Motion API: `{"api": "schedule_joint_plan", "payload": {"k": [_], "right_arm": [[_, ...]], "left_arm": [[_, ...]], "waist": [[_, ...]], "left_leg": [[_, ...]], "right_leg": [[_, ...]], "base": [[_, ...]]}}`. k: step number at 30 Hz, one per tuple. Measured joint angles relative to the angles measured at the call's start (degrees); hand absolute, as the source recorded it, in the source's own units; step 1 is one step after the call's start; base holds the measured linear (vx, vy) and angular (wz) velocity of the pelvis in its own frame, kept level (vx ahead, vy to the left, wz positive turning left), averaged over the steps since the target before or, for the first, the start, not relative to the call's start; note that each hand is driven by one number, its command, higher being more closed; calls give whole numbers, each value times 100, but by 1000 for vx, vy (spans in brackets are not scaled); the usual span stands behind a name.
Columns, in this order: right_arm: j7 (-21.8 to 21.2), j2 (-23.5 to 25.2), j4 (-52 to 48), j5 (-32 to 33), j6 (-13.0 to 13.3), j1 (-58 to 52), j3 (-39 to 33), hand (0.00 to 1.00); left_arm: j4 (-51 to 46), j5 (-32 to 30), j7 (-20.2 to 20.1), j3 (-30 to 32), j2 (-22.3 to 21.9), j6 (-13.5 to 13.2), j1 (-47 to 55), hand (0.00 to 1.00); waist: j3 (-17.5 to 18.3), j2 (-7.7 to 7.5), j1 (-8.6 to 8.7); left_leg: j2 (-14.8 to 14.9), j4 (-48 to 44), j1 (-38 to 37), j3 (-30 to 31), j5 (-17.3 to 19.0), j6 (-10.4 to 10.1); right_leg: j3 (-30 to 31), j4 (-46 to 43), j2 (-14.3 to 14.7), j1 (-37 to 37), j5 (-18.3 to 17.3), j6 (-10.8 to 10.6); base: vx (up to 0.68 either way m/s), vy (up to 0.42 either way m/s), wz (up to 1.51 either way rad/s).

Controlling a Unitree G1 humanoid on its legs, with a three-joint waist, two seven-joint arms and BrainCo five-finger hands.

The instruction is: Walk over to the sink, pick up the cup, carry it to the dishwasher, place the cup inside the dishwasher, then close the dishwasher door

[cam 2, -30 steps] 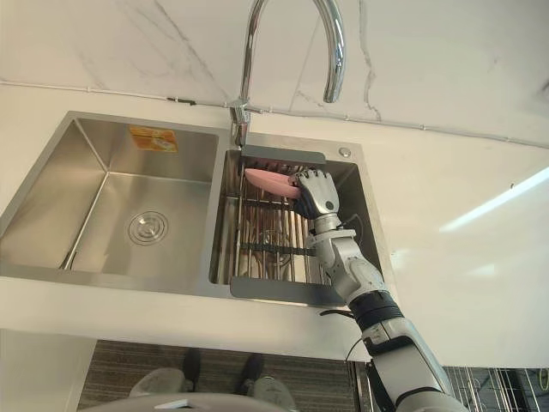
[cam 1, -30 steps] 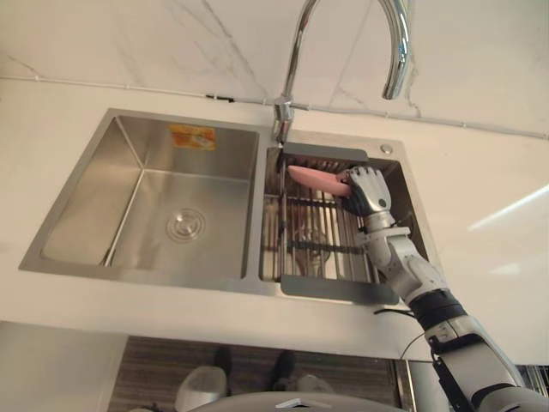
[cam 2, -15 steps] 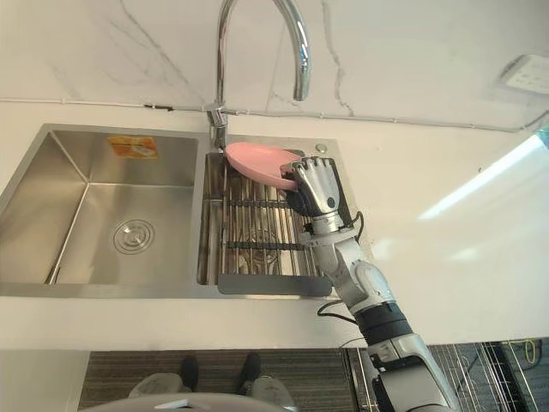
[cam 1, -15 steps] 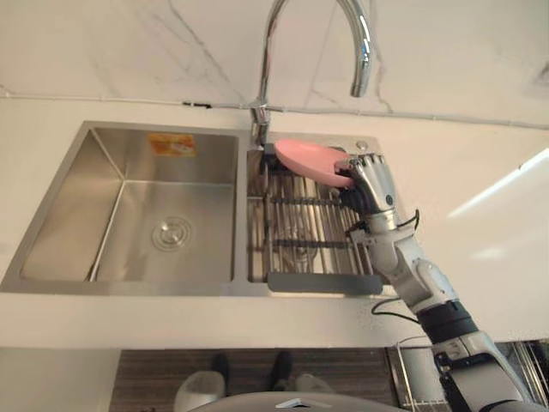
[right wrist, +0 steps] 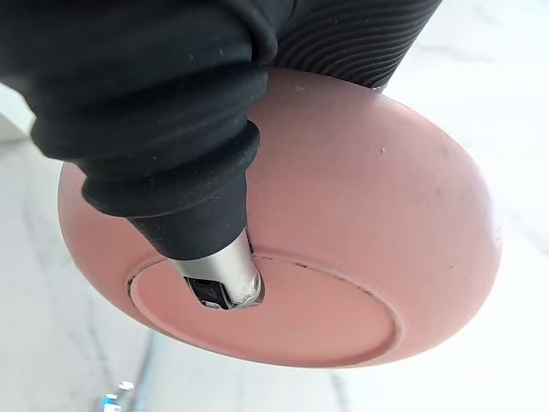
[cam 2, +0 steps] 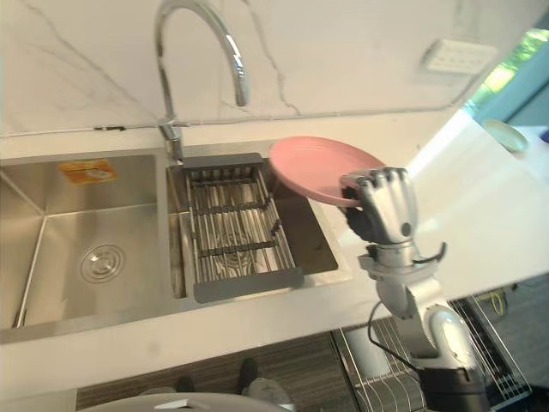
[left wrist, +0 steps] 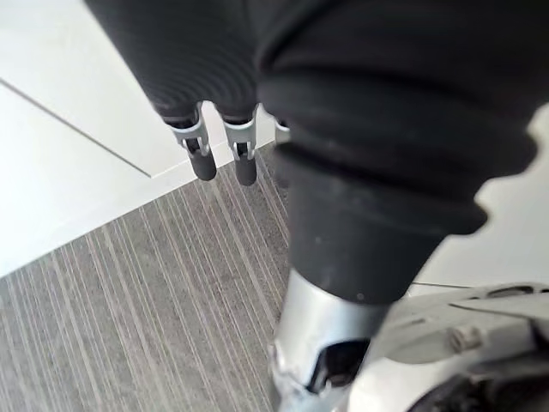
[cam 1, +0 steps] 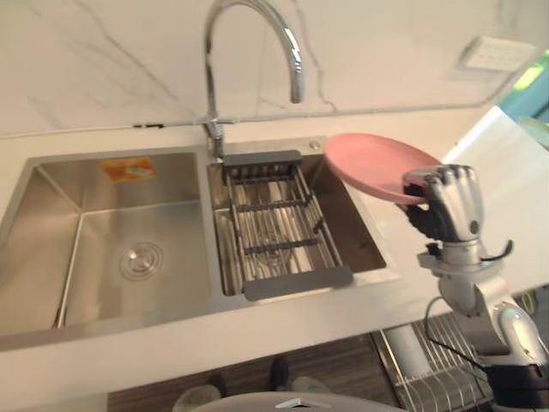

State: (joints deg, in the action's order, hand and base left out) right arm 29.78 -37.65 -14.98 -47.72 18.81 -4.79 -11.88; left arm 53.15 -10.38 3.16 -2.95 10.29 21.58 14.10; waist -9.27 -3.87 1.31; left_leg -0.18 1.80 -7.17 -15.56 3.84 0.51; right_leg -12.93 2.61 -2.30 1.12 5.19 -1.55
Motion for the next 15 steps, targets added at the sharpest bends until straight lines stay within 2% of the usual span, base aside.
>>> {"api": "schedule_joint_plan", "payload": {"k": [2, 3, 5, 6, 7, 8, 9, 10, 12, 13, 14, 15], "right_arm": [[-43, -14, 49, 0, -127, -67, -236, 100], [122, -9, 193, -5, -233, -70, -355, 100], [336, 7, 383, -13, -345, -194, -503, 100], [461, 41, 506, -64, -415, -321, -594, 100], [607, 179, 577, -125, -429, -442, -705, 100], [708, 246, 688, -127, -418, -445, -713, 100], [889, 361, 945, -124, -405, -456, -739, 100], [998, 408, 1102, -122, -410, -459, -749, 100], [1451, 615, 1703, -109, -474, -476, -839, 100], [1555, 670, 1828, -108, -502, -473, -891, 100], [1764, 713, 2069, -94, -556, -390, -928, 100], [1959, 715, 2265, -92, -603, -254, -936, 100]], "left_arm": [[36, 2, 18, 4, 1, 95, 2, 0], [37, 21, 37, 13, 17, 208, -6, 0], [40, 102, 52, 58, 38, 358, -44, 0], [44, 133, 87, 89, 70, 485, -46, 0], [58, 120, 119, 191, 72, 619, -59, 0], [70, 115, 119, 240, 81, 705, -66, 0], [142, 58, 104, 297, 143, 817, -100, 0], [148, -21, 78, 298, 184, 846, -113, 0], [139, -342, -65, 325, 351, 959, -265, 0], [140, -393, -104, 341, 385, 989, -346, 0], [127, -517, -203, 412, 441, 1014, -523, 0], [121, -621, -353, 516, 394, 1087, -709, 0]], "waist": [[-13, -28, 84], [-46, -70, 166], [-77, -106, 241], [-102, -131, 230], [-133, -138, 235], [-148, -114, 248], [-165, -85, 289], [-171, -75, 326], [-148, -307, 379], [-155, -368, 381], [-148, -471, 378], [-228, -408, 344]], "left_leg": [[10, -131, 138, -286, 84, 58], [23, -293, 319, -530, 144, 75], [75, -487, 464, -727, 231, 117], [196, -580, 502, -959, 289, 199], [358, -682, 527, -1152, 321, 244], [487, -714, 530, -1238, 328, 231], [715, -850, 584, -1339, 334, 215], [813, -928, 638, -1370, 331, 211], [1100, -1444, 1074, -1399, 336, 207], [1169, -1652, 1251, -1369, 340, 203], [1345, -2113, 1659, -1235, 371, 157], [1552, -2408, 1895, -1115, 397, 89]], "right_leg": [[269, -17, 22, -253, 99, -2], [460, -67, 30, -499, 194, -31], [463, -118, 39, -681, 289, -111], [264, -191, 45, -776, 240, -135], [-416, -720, -63, -927, -99, 215], [-730, -1037, -134, -968, -247, 342], [-1166, -1660, -353, -1021, -422, 375], [-1294, -1920, -492, -1034, -470, 385], [-1266, -2568, -1072, -961, -489, 399], [-1219, -2634, -1186, -908, -482, 372], [-1022, -2548, -1165, -907, -593, 166], [-1004, -2366, -954, -880, -721, 40]], "base": [[-53, 37, -84], [-51, 36, -76], [-62, 17, -75], [-85, -20, -96], [-64, -24, -94], [-2, -25, -82], [59, -45, -56], [60, -81, -51], [0, -230, -22], [-70, -331, 7], [-121, -317, 19], [-144, -315, 10]]}}
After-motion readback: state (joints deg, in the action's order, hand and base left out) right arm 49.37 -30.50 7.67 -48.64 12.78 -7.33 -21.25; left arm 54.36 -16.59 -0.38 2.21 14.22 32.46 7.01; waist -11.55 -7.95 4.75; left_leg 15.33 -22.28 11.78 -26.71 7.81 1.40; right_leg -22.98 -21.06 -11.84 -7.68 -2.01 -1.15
